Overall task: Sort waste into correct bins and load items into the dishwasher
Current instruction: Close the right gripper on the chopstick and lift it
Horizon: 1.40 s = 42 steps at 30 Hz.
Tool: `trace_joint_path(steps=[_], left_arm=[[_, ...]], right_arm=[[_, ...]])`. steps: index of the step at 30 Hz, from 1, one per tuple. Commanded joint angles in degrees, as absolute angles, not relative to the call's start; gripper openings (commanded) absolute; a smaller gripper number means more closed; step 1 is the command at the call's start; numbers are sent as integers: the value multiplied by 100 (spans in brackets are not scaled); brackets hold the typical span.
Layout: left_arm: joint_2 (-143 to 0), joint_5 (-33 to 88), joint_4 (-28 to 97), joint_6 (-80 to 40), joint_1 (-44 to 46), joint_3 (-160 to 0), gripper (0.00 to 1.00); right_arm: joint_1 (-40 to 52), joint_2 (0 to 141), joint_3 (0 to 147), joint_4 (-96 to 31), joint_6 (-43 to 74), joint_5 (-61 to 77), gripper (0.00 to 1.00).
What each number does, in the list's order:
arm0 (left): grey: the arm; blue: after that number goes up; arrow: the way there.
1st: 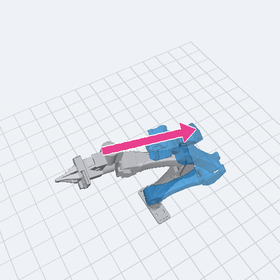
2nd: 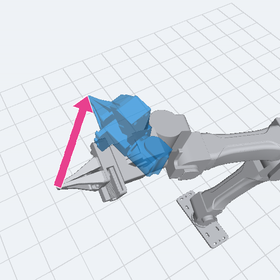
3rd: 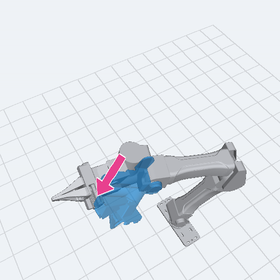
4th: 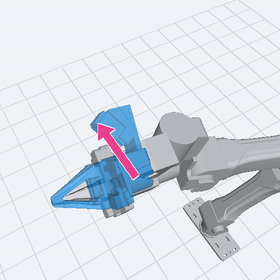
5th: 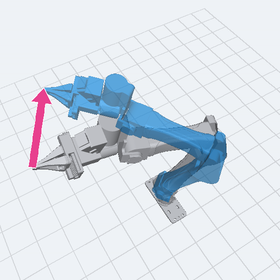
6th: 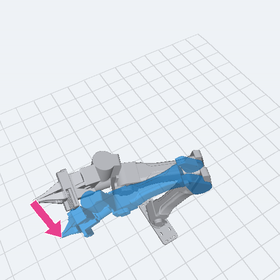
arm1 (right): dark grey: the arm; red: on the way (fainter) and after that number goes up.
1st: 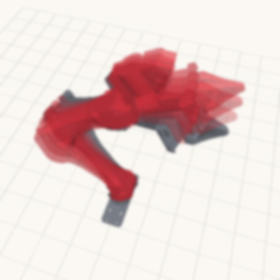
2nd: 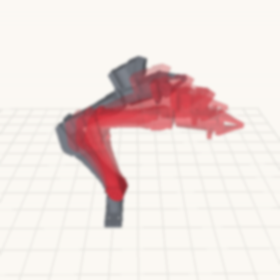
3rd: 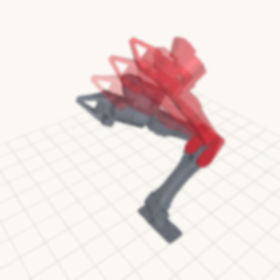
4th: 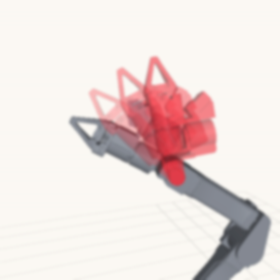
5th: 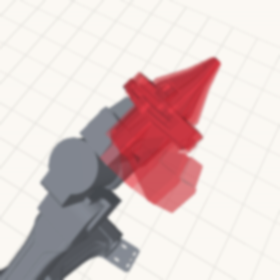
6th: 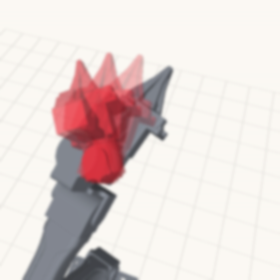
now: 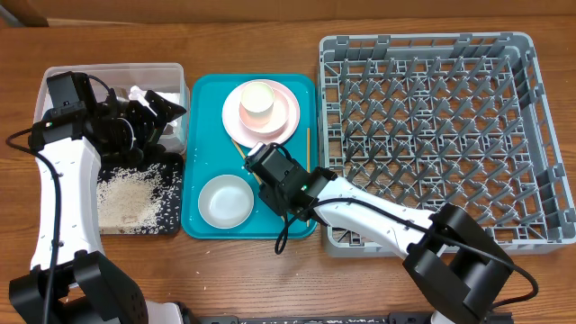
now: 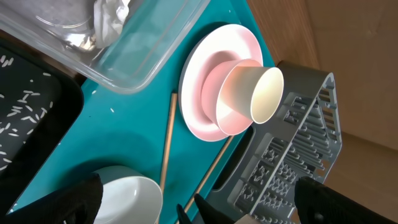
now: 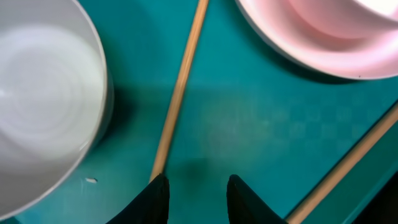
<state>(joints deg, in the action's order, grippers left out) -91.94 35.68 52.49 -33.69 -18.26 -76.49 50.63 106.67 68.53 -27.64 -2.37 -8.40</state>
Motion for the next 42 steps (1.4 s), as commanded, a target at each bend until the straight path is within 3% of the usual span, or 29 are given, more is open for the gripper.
trace_joint_path(steps=[1, 4, 24, 33, 42], left_arm=[[-9137, 3531, 5242, -3277, -1835, -7745, 100], [-9137, 3531, 5242, -3277, -1835, -7745, 100], [-9137, 3531, 5242, -3277, -1835, -7745, 100], [-9137, 3531, 5242, -3277, -1835, -7745, 100], [-9137, 3531, 5242, -3277, -1835, -7745, 100]], right_arm=[[5063, 10687, 6825, -2947, -340, -893, 33], [5063, 10687, 6825, -3312, -298, -738, 38], [5063, 10687, 7349, -4348, 1017, -395, 43], [5041, 10687, 7500, -3837, 2095, -224, 40], [5052, 11126, 7496, -3531, 2108, -163, 38]])
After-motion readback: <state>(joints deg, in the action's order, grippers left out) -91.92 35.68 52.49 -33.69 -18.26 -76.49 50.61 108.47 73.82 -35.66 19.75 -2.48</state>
